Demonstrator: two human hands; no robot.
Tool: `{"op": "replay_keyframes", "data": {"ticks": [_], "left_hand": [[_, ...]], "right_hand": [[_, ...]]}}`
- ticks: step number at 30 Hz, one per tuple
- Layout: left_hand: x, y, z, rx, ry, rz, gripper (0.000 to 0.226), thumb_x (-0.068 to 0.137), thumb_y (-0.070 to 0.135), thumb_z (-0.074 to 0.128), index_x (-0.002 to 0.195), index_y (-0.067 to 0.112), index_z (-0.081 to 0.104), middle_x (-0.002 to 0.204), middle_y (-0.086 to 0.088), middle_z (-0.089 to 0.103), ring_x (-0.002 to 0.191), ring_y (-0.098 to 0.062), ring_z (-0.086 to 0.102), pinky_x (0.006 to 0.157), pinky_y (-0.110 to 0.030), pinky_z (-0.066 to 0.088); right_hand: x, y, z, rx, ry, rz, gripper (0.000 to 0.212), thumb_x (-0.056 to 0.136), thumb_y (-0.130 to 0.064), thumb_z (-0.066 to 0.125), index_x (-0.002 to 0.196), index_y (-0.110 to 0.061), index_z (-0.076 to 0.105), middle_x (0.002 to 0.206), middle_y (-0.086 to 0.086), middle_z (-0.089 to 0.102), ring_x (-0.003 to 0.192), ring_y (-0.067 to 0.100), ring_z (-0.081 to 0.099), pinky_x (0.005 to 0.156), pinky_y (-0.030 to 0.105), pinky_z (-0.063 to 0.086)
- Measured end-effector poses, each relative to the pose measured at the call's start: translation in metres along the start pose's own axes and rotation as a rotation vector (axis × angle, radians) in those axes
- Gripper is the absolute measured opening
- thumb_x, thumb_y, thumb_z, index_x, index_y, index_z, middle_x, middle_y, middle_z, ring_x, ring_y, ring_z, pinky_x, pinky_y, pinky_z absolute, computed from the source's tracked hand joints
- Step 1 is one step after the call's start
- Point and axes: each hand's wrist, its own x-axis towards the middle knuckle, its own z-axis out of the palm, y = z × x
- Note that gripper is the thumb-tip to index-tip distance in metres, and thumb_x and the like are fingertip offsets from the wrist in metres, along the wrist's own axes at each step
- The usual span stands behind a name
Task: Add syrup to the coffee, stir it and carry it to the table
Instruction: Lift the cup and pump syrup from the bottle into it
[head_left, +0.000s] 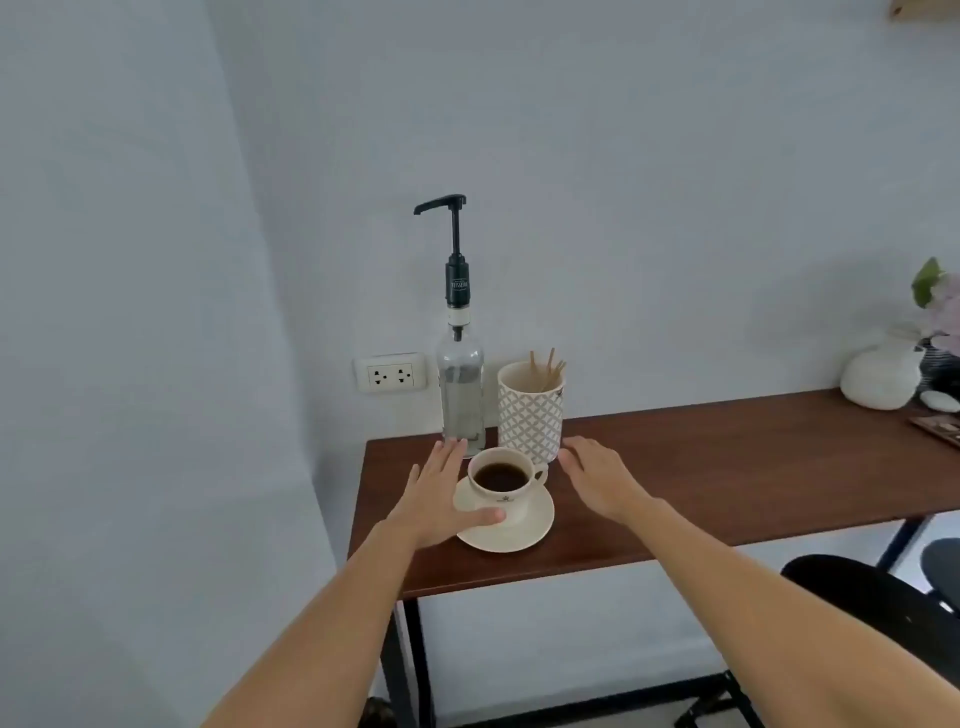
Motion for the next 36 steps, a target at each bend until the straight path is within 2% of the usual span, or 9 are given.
{"op": "replay_keyframes", "data": {"ticks": [4, 7, 10, 12, 18, 22, 27, 32, 36], "left_hand": [[0.007, 0.009, 0.024, -0.205, 0.048, -0.03, 0.133, 0.059, 0.072, 0.078, 0.158, 0.025, 0.005, 0.167, 0.005, 0.011, 0.154, -0.016, 0.006, 0.125, -0.051, 0.012], [0.014, 0.016, 0.041, -0.432, 0.163, -0.091, 0.131, 0.051, 0.063, 0.089, 0.156, 0.028, 0.018, 0.152, 0.013, 0.04, 0.141, -0.009, 0.036, 0.117, -0.039, 0.035], [0.018, 0.022, 0.051, -0.543, 0.24, -0.108, 0.118, 0.053, 0.05, 0.094, 0.15, 0.03, 0.029, 0.133, 0.02, 0.058, 0.126, 0.001, 0.053, 0.107, -0.026, 0.044], [0.019, 0.025, 0.054, -0.568, 0.298, -0.107, 0.117, 0.054, 0.045, 0.096, 0.15, 0.028, 0.031, 0.126, 0.02, 0.063, 0.119, 0.007, 0.056, 0.102, -0.018, 0.047], [0.017, 0.039, 0.056, -0.505, 0.46, -0.081, 0.095, 0.052, 0.04, 0.097, 0.129, 0.048, 0.042, 0.122, 0.024, 0.063, 0.117, 0.012, 0.056, 0.092, -0.001, 0.04], [0.014, 0.046, 0.054, -0.477, 0.525, -0.083, 0.09, 0.051, 0.043, 0.097, 0.127, 0.042, 0.048, 0.121, 0.019, 0.067, 0.118, 0.003, 0.06, 0.094, -0.005, 0.042], [0.015, 0.049, 0.03, -0.513, 0.584, -0.114, 0.087, 0.05, 0.028, 0.099, 0.126, 0.027, 0.057, 0.112, 0.015, 0.072, 0.108, -0.004, 0.067, 0.09, -0.017, 0.052], [0.022, 0.049, -0.011, -0.575, 0.625, -0.117, 0.085, 0.046, 0.027, 0.099, 0.12, 0.03, 0.057, 0.106, 0.012, 0.074, 0.104, -0.009, 0.069, 0.092, -0.03, 0.055], [0.035, 0.05, -0.051, -0.581, 0.662, -0.074, 0.085, 0.043, 0.037, 0.096, 0.119, 0.033, 0.056, 0.105, 0.01, 0.074, 0.101, -0.012, 0.07, 0.092, -0.04, 0.057]], "right_hand": [[0.005, 0.006, 0.02, 0.14, -0.03, -0.002, 0.042, 0.107, -0.03, 0.035, 0.14, -0.01, 0.051, 0.142, 0.01, 0.057, 0.134, 0.027, 0.049, 0.109, 0.031, 0.035], [0.011, 0.006, 0.032, 0.333, -0.042, 0.001, 0.033, 0.107, -0.029, 0.037, 0.13, -0.024, 0.061, 0.121, -0.003, 0.066, 0.124, 0.019, 0.057, 0.092, 0.011, 0.041], [0.021, 0.01, 0.043, 0.498, -0.064, 0.003, 0.028, 0.105, -0.037, 0.039, 0.111, -0.045, 0.066, 0.112, -0.016, 0.069, 0.111, 0.009, 0.063, 0.095, 0.026, 0.051], [0.026, 0.014, 0.048, 0.595, -0.098, 0.001, 0.03, 0.104, -0.041, 0.041, 0.119, -0.041, 0.067, 0.117, -0.014, 0.071, 0.113, 0.007, 0.064, 0.101, 0.04, 0.053], [0.039, 0.026, 0.048, 0.668, -0.2, -0.038, 0.035, 0.105, -0.033, 0.043, 0.134, -0.028, 0.062, 0.127, -0.011, 0.069, 0.121, 0.006, 0.061, 0.101, 0.025, 0.052], [0.043, 0.024, 0.042, 0.653, -0.228, -0.1, 0.033, 0.105, -0.028, 0.045, 0.131, -0.03, 0.064, 0.126, -0.013, 0.069, 0.12, 0.004, 0.061, 0.101, 0.028, 0.052], [0.052, 0.001, 0.02, 0.656, -0.245, -0.217, 0.031, 0.105, -0.017, 0.045, 0.121, -0.033, 0.067, 0.111, -0.012, 0.076, 0.103, 0.004, 0.07, 0.08, 0.018, 0.056], [0.071, -0.033, -0.006, 0.549, -0.239, -0.363, 0.03, 0.105, -0.026, 0.045, 0.126, -0.028, 0.066, 0.109, -0.004, 0.076, 0.102, 0.013, 0.071, 0.087, 0.04, 0.061], [0.09, -0.072, -0.033, 0.435, -0.122, -0.48, 0.031, 0.103, -0.033, 0.046, 0.129, -0.028, 0.062, 0.115, -0.007, 0.074, 0.106, 0.008, 0.069, 0.092, 0.037, 0.058]]}}
